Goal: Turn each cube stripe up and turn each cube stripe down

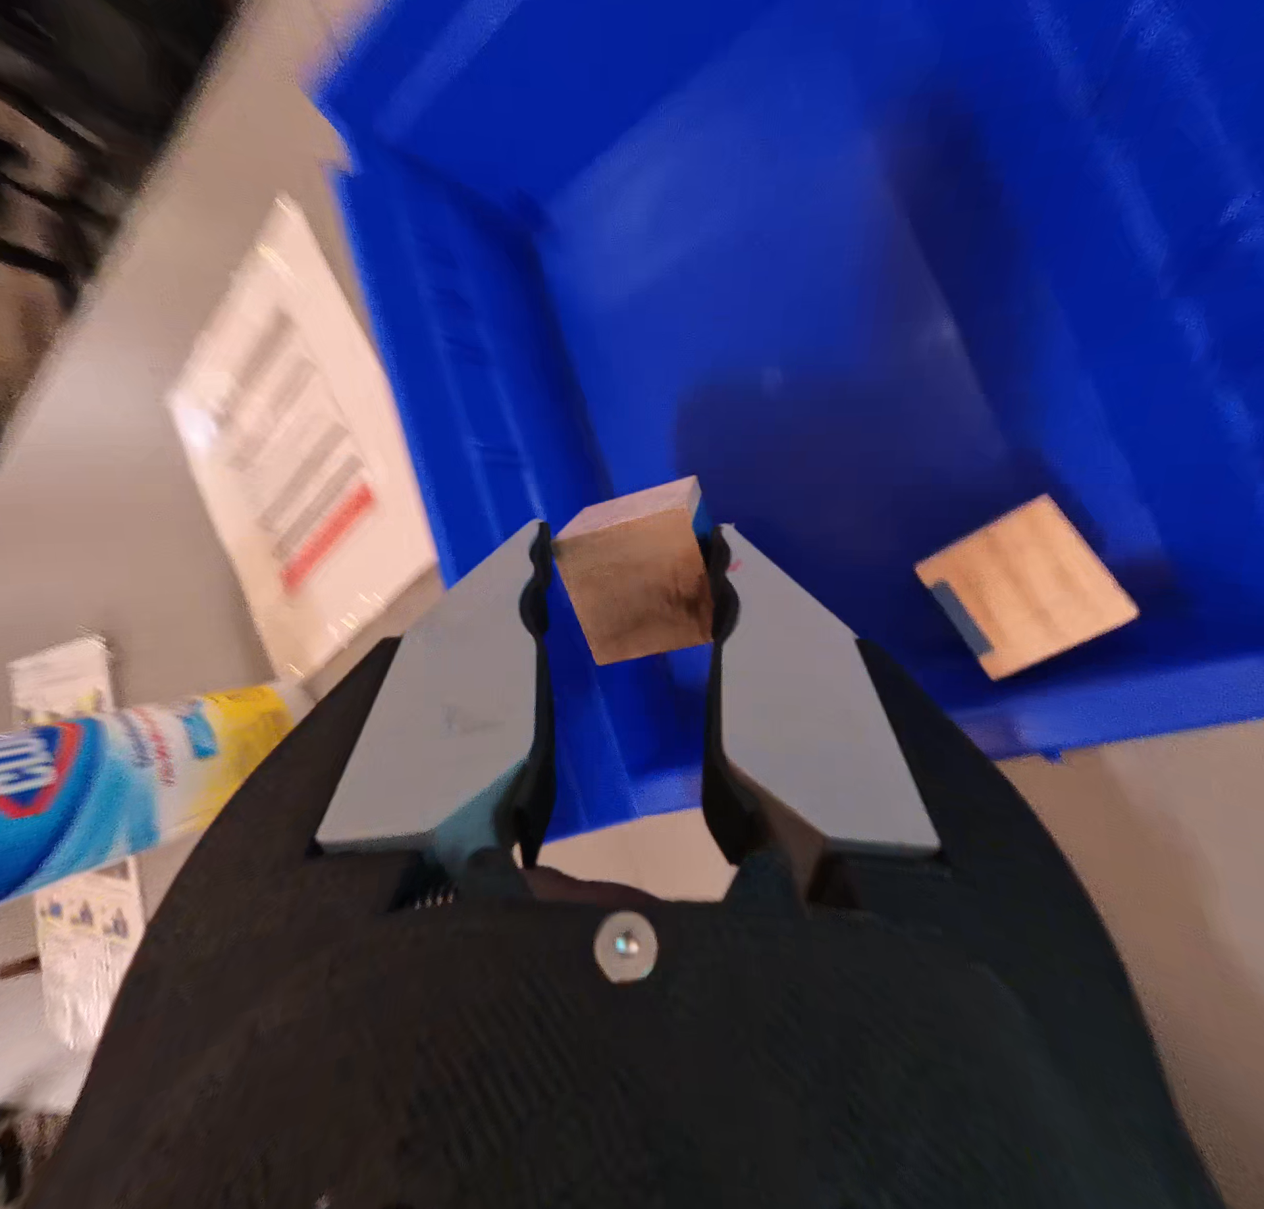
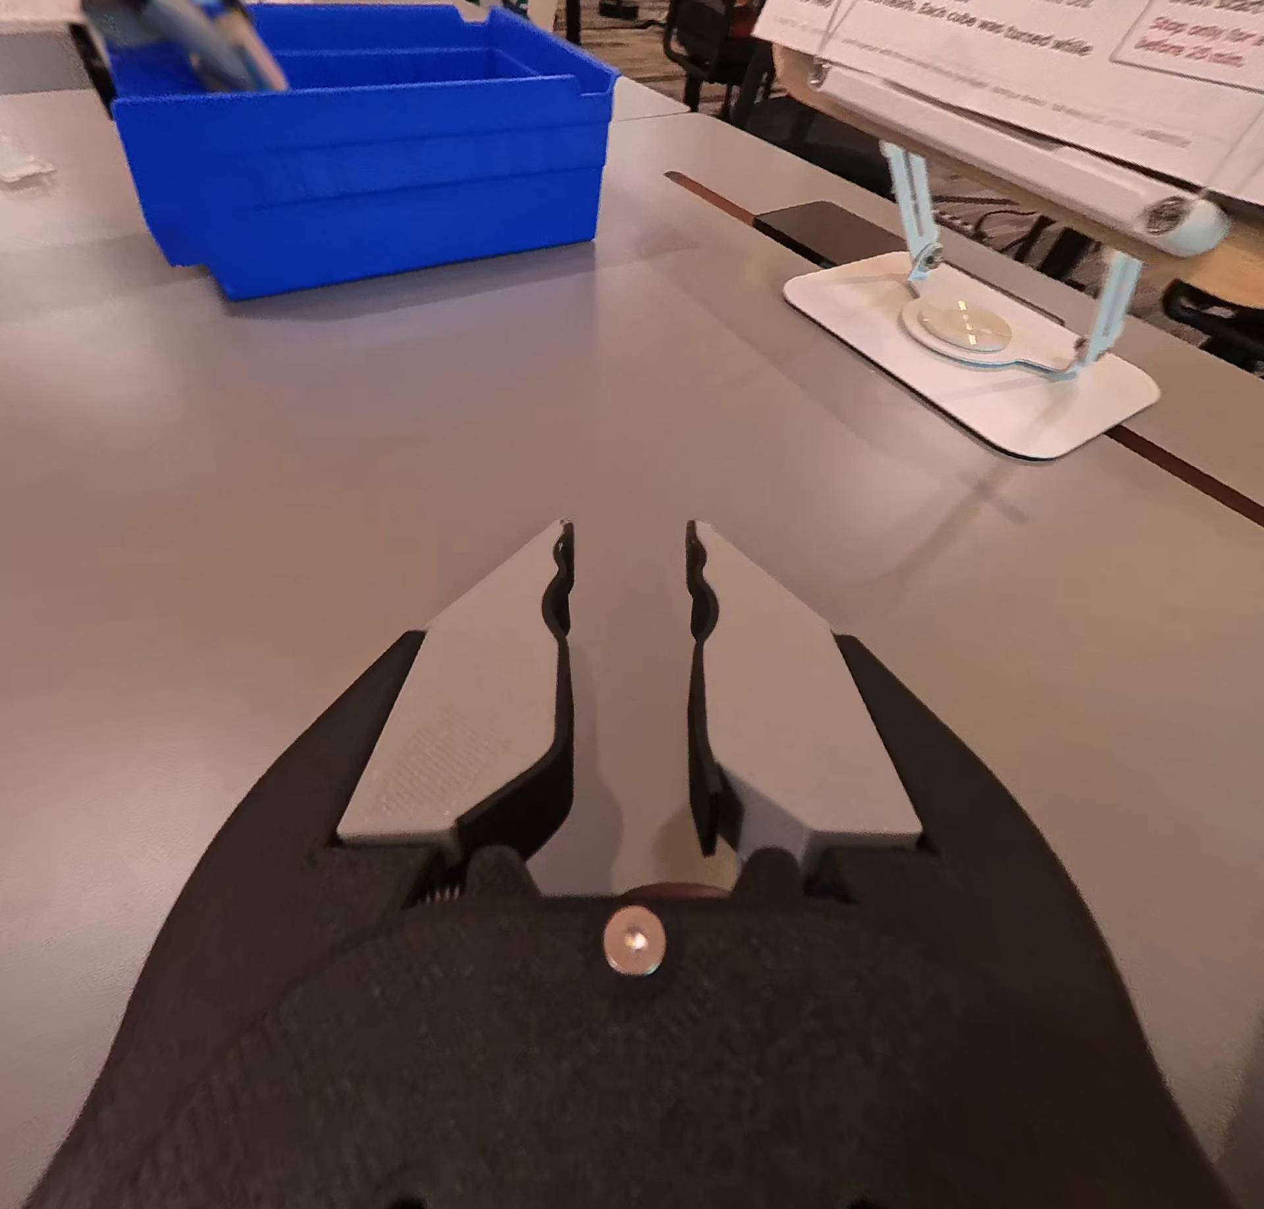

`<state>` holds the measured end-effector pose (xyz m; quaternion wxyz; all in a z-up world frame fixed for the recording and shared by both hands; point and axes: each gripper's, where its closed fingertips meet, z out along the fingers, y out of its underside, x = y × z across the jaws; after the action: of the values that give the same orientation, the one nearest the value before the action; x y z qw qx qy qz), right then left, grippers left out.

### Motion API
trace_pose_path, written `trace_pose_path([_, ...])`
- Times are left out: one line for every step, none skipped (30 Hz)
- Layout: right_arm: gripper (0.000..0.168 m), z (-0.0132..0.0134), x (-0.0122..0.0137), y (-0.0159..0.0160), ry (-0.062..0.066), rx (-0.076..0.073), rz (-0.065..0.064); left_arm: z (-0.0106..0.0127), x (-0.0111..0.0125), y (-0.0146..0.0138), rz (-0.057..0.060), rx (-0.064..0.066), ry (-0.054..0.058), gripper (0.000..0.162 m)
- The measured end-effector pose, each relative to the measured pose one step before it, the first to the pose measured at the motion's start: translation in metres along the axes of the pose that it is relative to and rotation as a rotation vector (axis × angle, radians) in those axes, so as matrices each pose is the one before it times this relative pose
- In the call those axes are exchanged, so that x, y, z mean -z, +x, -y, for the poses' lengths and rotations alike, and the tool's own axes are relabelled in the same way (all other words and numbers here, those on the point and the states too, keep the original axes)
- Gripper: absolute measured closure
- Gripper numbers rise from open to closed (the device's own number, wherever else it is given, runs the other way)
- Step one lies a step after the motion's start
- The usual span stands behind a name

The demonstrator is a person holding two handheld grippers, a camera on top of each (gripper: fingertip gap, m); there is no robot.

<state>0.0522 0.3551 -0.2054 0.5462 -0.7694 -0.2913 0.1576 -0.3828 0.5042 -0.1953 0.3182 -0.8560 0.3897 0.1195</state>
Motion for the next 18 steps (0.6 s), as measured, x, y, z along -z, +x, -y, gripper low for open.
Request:
trace_pose_path([0.137, -0.0009, -0.00183, -0.00457, -0.0072, 0.0067, 0.0201, 0.0142, 0.01108, -0.00608, 0.0374, 0.0081, 0.0786, 0.117])
trace_pose_path([0.135, -0.00025, -0.00181, -0.00574, -0.0042, 0.0113, 0.0227, 0.01557, 0.01112, -0.00054, 0.0134, 0.0164, 0.0711, 0.117])
trace_pose_path([0.135, 0.00028, -0.00181, -0.00666, -0.0013, 0.0184, 0.0253, 0.01735, 0.01097, 0.0079, -0.0239, 0.0134, 0.0684, 0.117])
trace_pose_path([0.133, 0.00104, -0.00185, -0.00836, 0.0009, 0.0272, 0.0313, 0.01975, 0.01032, 0.01652, -0.0569, 0.0078, 0.0728, 0.117])
trace_pose_path([0.132, 0.00187, -0.00182, -0.01, 0.0045, 0.035, 0.037, 0.02123, 0.00845, 0.0224, -0.075, 0.0067, 0.0727, 0.117])
trace_pose_path([0.131, 0.00287, -0.00175, -0.01054, 0.0104, 0.0383, 0.0366, 0.02114, 0.00616, 0.02755, -0.0931, 0.0046, 0.0676, 0.117])
trace_pose_path([0.129, 0.00367, -0.00174, -0.01054, 0.0147, 0.0365, 0.0344, 0.02045, 0.00286, 0.03102, -0.1039, 0.0067, 0.0638, 0.117])
trace_pose_path([0.128, 0.00407, -0.00159, -0.01029, 0.0168, 0.0322, 0.0336, 0.01951, -0.00102, 0.03216, -0.1048, 0.0122, 0.0663, 0.118])
trace_pose_path([0.126, 0.00425, -0.00145, -0.00948, 0.0173, 0.0307, 0.0302, 0.01681, -0.00541, 0.03252, -0.1076, 0.0214, 0.0647, 0.117])
trace_pose_path([0.125, 0.00455, -0.00078, -0.00728, 0.0173, 0.0312, 0.0165, 0.01108, -0.01018, 0.03086, -0.1065, 0.0293, 0.0462, 0.118])
trace_pose_path([0.122, 0.00574, -0.00001, -0.00358, 0.023, 0.0286, -0.0057, 0.00487, -0.01415, 0.02593, -0.0887, 0.0253, 0.0271, 0.117])
trace_pose_path([0.117, 0.00716, 0.00095, -0.00199, 0.0309, 0.0233, -0.0138, 0.00076, -0.01645, 0.01935, -0.0627, 0.0147, 0.0191, 0.117])
trace_pose_path([0.116, 0.0074, 0.00173, -0.00225, 0.0318, 0.0225, -0.0076, -0.00265, -0.01728, 0.01304, -0.0406, 0.0084, 0.0116, 0.117])
trace_pose_path([0.116, 0.00698, 0.00247, -0.00149, 0.0309, 0.0218, -0.0079, -0.00457, -0.0171, 0.00671, -0.017, 0.0103, 0.0079, 0.117])
trace_pose_path([0.118, 0.00559, 0.00273, -0.00042, 0.0289, 0.0151, -0.0093, -0.00487, -0.01599, 0.00245, -0.0031, 0.0153, 0.0114, 0.118])
trace_pose_path([0.119, 0.00323, 0.0023, 0.00052, 0.0187, 0.0068, -0.009, -0.00407, -0.01443, 0.00267, -0.0168, 0.0311, 0.0185, 0.118])
trace_pose_path([0.118, 0.00076, 0.00173, 0.00238, 0.0047, 0.0028, -0.0159, -0.00331, -0.01277, 0.00345, -0.0367, 0.0549, 0.0218, 0.118])
trace_pose_path([0.117, -0.001, 0.00107, 0.00371, -0.004, 0.0042, -0.0223, -0.00238, -0.01093, 0.00286, -0.0432, 0.0687, 0.0242, 0.118])
